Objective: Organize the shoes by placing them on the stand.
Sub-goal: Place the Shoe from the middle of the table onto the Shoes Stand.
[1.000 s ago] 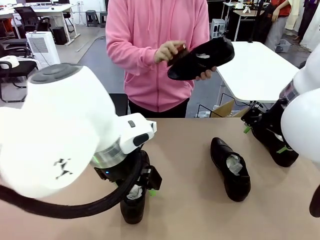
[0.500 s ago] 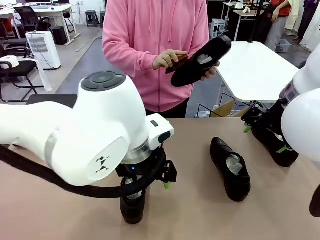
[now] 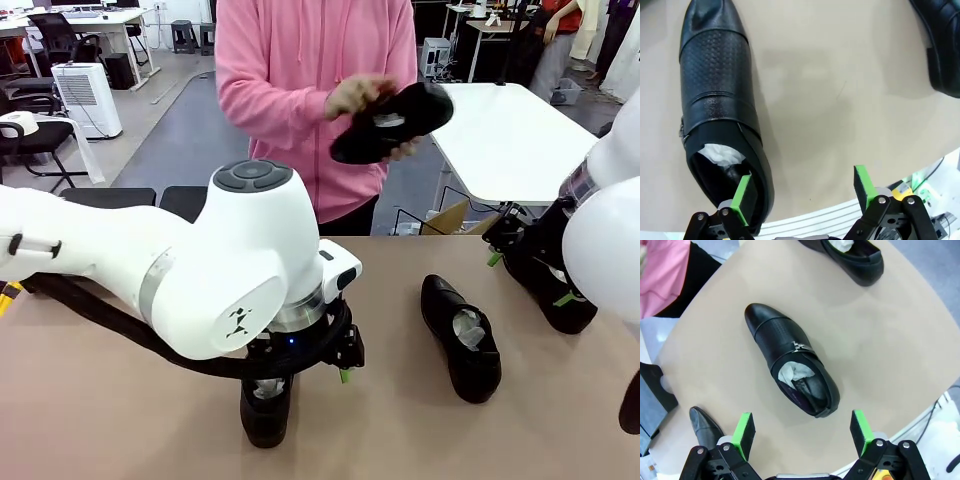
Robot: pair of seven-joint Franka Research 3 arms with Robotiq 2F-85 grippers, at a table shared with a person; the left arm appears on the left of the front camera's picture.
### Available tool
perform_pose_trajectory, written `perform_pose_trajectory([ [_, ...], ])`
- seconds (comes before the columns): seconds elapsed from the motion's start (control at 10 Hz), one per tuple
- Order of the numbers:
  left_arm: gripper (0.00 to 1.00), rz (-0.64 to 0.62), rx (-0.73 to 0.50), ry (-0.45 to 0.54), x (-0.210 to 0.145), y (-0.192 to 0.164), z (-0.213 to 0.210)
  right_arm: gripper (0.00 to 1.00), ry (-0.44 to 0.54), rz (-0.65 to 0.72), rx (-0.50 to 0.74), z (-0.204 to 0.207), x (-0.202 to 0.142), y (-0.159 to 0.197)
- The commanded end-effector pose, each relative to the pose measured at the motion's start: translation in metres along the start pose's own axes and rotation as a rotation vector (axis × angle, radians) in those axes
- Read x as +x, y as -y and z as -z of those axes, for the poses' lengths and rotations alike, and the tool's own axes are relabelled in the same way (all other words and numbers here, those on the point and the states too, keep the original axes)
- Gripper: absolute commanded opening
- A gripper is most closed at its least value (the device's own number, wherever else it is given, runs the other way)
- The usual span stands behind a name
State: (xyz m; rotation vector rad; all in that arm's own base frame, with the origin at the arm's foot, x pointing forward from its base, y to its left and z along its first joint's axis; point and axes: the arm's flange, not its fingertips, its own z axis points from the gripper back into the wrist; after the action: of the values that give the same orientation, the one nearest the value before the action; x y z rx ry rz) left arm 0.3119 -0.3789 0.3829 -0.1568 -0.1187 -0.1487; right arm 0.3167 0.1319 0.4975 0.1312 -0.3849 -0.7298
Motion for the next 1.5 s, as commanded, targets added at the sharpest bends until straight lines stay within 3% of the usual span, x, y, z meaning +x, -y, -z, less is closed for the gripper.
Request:
perform_pose_trajectory([
  [0.0, 1.00, -0.038, 0.076, 0.003, 0.010, 0.008, 0.012, 1.00, 0.006, -0.009, 0.013, 0.000, 0.001, 0.000],
  [0.4, 1.00, -0.049, 0.077, -0.022, 0.013, 0.002, 0.032, 1.00, 0.006, -0.009, 0.013, 0.000, 0.001, 0.000],
  [0.5, 0.85, -0.044, 0.090, -0.028, 0.013, 0.000, 0.035, 1.00, 0.006, -0.009, 0.013, 0.000, 0.001, 0.000],
  [0.9, 0.11, -0.043, 0.147, -0.029, 0.007, -0.010, 0.035, 1.00, 0.006, -0.009, 0.013, 0.000, 0.001, 0.000],
  [1.0, 0.00, -0.049, 0.150, -0.026, 0.007, -0.012, 0.035, 1.00, 0.006, -0.009, 0.013, 0.000, 0.001, 0.000],
  [1.4, 0.00, -0.055, 0.143, -0.022, 0.006, -0.020, 0.030, 1.00, 0.006, -0.009, 0.013, 0.000, 0.001, 0.000],
])
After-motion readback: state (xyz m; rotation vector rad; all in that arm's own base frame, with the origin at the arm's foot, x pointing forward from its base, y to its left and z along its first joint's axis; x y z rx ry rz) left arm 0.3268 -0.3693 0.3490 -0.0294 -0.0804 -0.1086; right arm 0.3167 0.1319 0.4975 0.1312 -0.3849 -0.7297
